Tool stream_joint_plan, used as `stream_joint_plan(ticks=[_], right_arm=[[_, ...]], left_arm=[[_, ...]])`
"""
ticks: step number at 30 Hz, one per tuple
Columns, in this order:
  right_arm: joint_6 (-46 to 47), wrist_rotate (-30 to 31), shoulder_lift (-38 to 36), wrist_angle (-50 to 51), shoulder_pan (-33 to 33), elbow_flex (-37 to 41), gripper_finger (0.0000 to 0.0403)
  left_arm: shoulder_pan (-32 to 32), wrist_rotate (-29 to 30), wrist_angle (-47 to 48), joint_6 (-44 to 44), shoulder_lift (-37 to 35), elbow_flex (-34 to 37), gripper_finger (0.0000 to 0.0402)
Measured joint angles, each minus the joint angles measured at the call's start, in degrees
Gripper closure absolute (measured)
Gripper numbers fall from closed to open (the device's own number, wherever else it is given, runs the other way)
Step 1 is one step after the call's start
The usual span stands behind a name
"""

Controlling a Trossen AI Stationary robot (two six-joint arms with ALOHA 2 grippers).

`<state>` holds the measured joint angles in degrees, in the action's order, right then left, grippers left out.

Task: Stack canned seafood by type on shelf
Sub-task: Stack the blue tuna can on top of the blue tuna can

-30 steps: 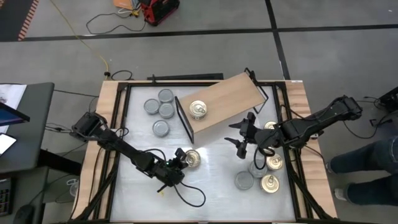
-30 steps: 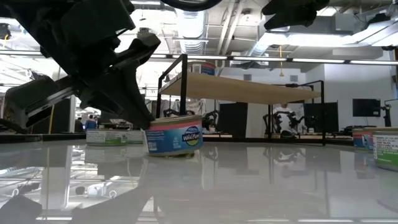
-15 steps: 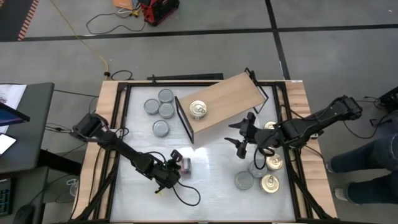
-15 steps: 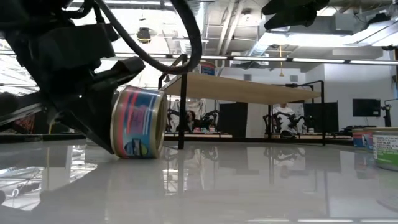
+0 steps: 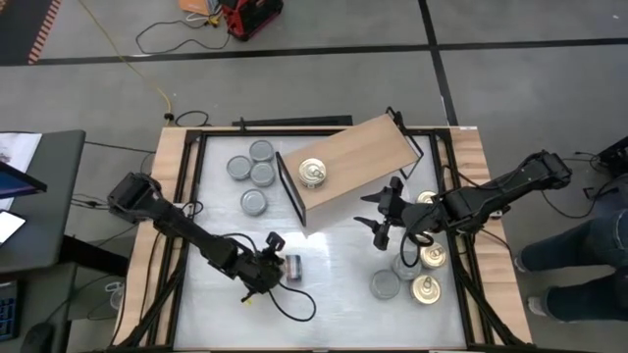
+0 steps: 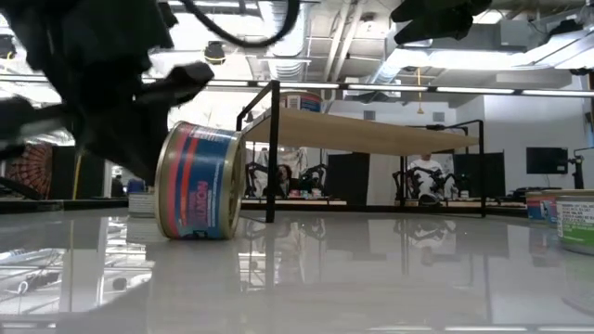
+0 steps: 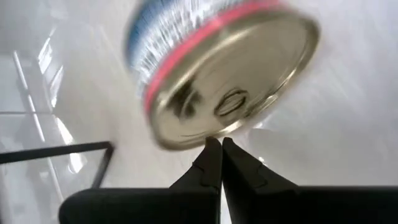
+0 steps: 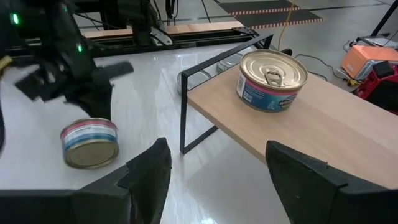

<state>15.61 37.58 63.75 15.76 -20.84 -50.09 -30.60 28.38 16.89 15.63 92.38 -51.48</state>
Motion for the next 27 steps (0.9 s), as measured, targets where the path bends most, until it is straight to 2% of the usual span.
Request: stream_joint_plan(ticks=[7,10,13,17,20,27], right_arm=[[0.25,0.0,0.0,0.06,0.0,0.0,0.0117],[0.6,0.0,0.0,-0.07,0.0,0.0,0.0117],[0.59,-0.01,0.25,-1.15,0.05,0.0,0.0117],[0.84,-0.04,0.31,-1.34,0.11,0.0,0.0117],[0.86,-0.15,0.31,-1.58,0.11,0.55,0.0117],[4.97,-3.64,-0.08,4.84,-0.49,0.66,0.0117]], left_arm=[[-1.62,-1.4,2.57,-0.03,-13.91,-0.06,0.0393],[-2.2,-1.23,0.42,-1.65,-17.99,-0.22,0.0359],[-2.1,-1.35,-2.36,-3.69,-18.89,-0.7,0.0303],[-1.41,-5.34,1.54,-3.87,-15.12,-6.0,0.0215],[-0.46,-7.99,9.13,-1.95,-9.77,-12.5,0.0173],[3.87,-15.7,26.04,8.71,3.68,-27.95,0.016]])
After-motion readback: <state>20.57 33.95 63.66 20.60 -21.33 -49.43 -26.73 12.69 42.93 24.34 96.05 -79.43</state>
